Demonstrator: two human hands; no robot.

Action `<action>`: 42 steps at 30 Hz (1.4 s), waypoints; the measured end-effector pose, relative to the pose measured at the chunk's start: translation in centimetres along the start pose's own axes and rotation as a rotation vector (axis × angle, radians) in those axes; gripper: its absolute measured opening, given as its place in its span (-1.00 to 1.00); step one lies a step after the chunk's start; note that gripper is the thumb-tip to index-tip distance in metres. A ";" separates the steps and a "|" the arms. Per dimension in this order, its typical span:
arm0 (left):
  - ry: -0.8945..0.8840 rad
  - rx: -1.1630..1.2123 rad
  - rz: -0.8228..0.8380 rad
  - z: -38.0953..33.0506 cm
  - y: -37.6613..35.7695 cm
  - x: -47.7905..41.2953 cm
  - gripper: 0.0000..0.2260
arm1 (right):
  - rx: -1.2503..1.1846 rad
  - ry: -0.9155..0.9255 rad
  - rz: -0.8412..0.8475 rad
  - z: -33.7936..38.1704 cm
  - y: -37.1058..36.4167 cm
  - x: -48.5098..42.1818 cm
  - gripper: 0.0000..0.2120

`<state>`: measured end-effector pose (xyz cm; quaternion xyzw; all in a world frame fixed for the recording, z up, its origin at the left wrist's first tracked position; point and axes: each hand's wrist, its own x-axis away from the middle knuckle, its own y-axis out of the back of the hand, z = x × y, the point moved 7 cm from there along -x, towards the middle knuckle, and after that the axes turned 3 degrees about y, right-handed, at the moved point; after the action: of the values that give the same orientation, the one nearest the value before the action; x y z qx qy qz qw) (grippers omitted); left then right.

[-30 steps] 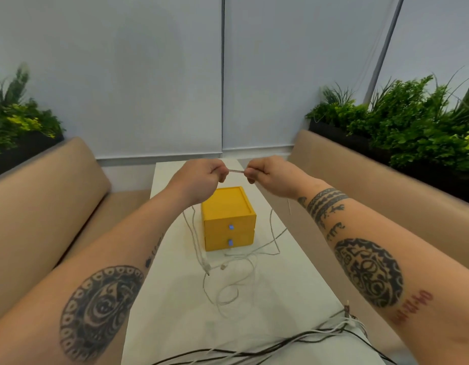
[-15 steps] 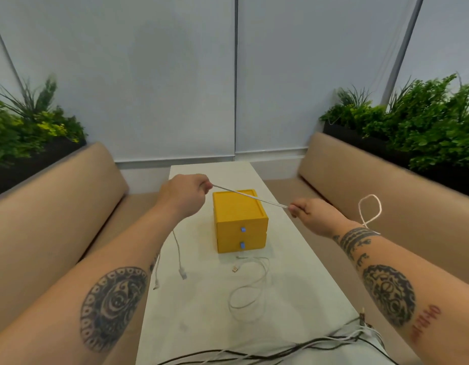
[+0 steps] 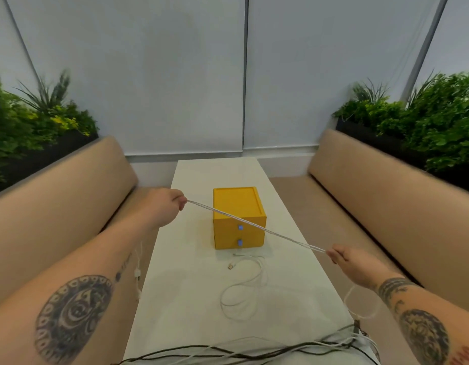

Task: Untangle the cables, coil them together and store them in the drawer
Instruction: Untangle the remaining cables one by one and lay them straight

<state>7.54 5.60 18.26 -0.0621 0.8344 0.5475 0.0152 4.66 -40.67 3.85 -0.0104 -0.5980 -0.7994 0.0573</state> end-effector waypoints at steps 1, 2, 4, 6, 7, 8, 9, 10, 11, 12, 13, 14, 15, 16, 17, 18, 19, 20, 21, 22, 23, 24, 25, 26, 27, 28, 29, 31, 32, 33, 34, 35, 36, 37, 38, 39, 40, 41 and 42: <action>-0.003 0.003 0.016 -0.7 -0.3 0.3 -0.74 | -0.038 -0.015 0.020 -0.5 -0.6 0.1 -0.66; -0.005 -0.003 0.033 -1.2 -0.8 0.4 -0.74 | -0.071 -0.021 0.035 -0.9 -1.0 0.2 -0.67; -0.008 -0.036 0.043 -1.8 -1.6 0.7 -0.74 | -0.123 -0.010 0.050 -1.7 -1.8 0.1 -0.67; 0.001 -0.038 0.034 -2.1 -2.1 0.9 -0.72 | -0.164 -0.008 0.060 -2.6 -2.4 0.0 -0.68; 0.005 -0.033 0.031 -2.4 -2.3 1.0 -0.72 | -0.181 -0.013 0.071 -3.1 -2.8 -0.2 -0.69; 0.004 -0.030 0.025 -2.8 -2.5 1.3 -0.72 | -0.193 -0.022 0.093 -3.4 -3.2 -0.3 -0.68; -0.002 -0.034 0.020 -3.4 -2.8 1.5 -0.72 | -0.207 -0.040 0.119 -3.8 -3.7 -0.5 -0.67; -0.010 -0.033 0.020 -4.0 -3.0 1.8 -0.72 | -0.224 -0.061 0.147 -4.0 -4.1 -0.6 -0.66; -0.018 -0.030 0.020 -4.4 -3.4 2.0 -0.71 | -0.238 -0.075 0.171 -3.8 -4.5 -0.8 -0.64; -0.024 -0.027 0.017 -4.8 -3.7 2.2 -0.71 | -0.241 -0.073 0.185 -3.0 -4.6 -1.0 -0.61; -0.031 -0.022 0.014 -5.2 -3.9 2.4 -0.70 | -0.236 -0.050 0.184 -1.9 -4.5 -1.2 -0.56; -0.037 -0.018 0.012 -5.7 -4.1 2.7 -0.70 | -0.234 -0.012 0.169 -0.3 -4.0 -1.4 -0.52; -0.044 -0.012 0.012 -6.2 -4.2 2.8 -0.70 | -0.245 0.043 0.143 1.8 -3.2 -1.6 -0.50; -0.054 -0.007 0.014 -6.8 -4.4 3.1 -0.71 | -0.265 0.119 0.110 4.2 -2.2 -1.5 -0.48; -0.073 -0.009 0.015 -7.6 -4.4 3.2 -0.72 | -0.297 0.211 0.074 7.1 -1.1 -1.4 -0.46; -0.098 -0.022 0.015 -8.4 -4.4 3.3 -0.72 | -0.347 0.306 0.042 10.2 0.2 -1.1 -0.43; -0.130 -0.035 0.011 -9.3 -4.3 3.4 -0.73 | -0.407 0.386 0.021 13.2 1.3 -0.7 -0.40; -0.163 -0.042 0.004 -10.3 -4.1 3.5 -0.73 | -0.464 0.453 0.010 16.1 2.4 -0.3 -0.40; -0.200 -0.046 -0.005 -11.1 -3.8 3.4 -0.73 | -0.522 0.501 0.003 18.5 3.3 0.0 -0.43; -0.232 -0.058 -0.014 -11.9 -3.4 3.5 -0.74 | -0.584 0.527 0.003 20.4 4.2 0.2 -0.52; -0.254 -0.080 -0.030 -12.5 -2.9 3.4 -0.75 | -0.637 0.538 -0.006 21.8 4.9 0.2 -0.64; -0.273 -0.107 -0.064 -12.9 -2.2 3.5 -0.76 | -0.690 0.538 -0.029 22.6 5.7 0.1 -0.72; -0.289 -0.138 -0.109 -12.9 -1.5 3.6 -0.78 | -0.732 0.530 -0.054 22.8 6.2 -0.3 -0.72; -0.301 -0.168 -0.152 -12.6 -0.9 3.7 -0.79 | -0.755 0.513 -0.057 22.4 6.5 -0.6 -0.70; -0.301 -0.188 -0.178 -12.0 -0.5 3.8 -0.80 | -0.742 0.501 -0.047 21.7 6.3 -1.1 -0.69; -0.298 -0.206 -0.190 -11.4 -0.4 3.9 -0.81 | -0.703 0.506 -0.039 21.0 6.2 -1.4 -0.67; -0.290 -0.224 -0.190 -10.5 -0.4 3.9 -0.81 | -0.635 0.528 -0.040 20.3 6.1 -1.6 -0.66; -0.260 -0.232 -0.207 -8.3 -0.5 3.6 -0.82 | -0.499 0.551 -0.056 19.0 6.3 -1.7 -0.66; -0.237 -0.214 -0.246 -7.0 0.0 3.4 -0.83 | -0.446 0.542 -0.068 18.2 6.5 -1.8 -0.67; -0.207 -0.193 -0.290 -5.6 0.5 3.1 -0.84 | -0.404 0.522 -0.083 17.1 6.7 -1.9 -0.67; -0.190 -0.176 -0.321 -4.4 0.9 2.9 -0.84 | -0.373 0.491 -0.096 15.8 6.8 -1.9 -0.67; -0.186 -0.168 -0.336 -3.4 1.1 2.9 -0.84 | -0.346 0.467 -0.105 14.5 6.7 -2.0 -0.68; -0.192 -0.174 -0.338 -2.8 1.1 3.0 -0.84 | -0.322 0.450 -0.110 13.4 6.6 -2.0 -0.68; -0.197 -0.187 -0.330 -2.2 0.8 3.1 -0.84 | -0.302 0.435 -0.110 12.4 6.3 -2.0 -0.68; -0.199 -0.201 -0.324 -2.0 0.6 3.4 -0.85 | -0.292 0.422 -0.110 11.7 6.0 -1.9 -0.68; -0.188 -0.202 -0.325 -1.5 0.3 3.6 -0.86 | -0.278 0.405 -0.112 10.9 5.6 -1.8 -0.68; -0.175 -0.196 -0.330 -0.9 0.0 3.8 -0.86 | -0.257 0.387 -0.119 10.1 5.2 -1.7 -0.67; -0.158 -0.189 -0.325 -0.2 -0.3 3.8 -0.83 | -0.228 0.359 -0.125 9.0 4.7 -1.5 -0.66; -0.148 -0.206 -0.309 0.6 -0.8 3.8 -0.81 | -0.201 0.328 -0.124 7.8 4.0 -1.3 -0.65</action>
<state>3.82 5.52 16.98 -0.1504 0.7510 0.6244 0.1537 5.96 -34.18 9.83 0.1508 -0.4975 -0.8480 0.1033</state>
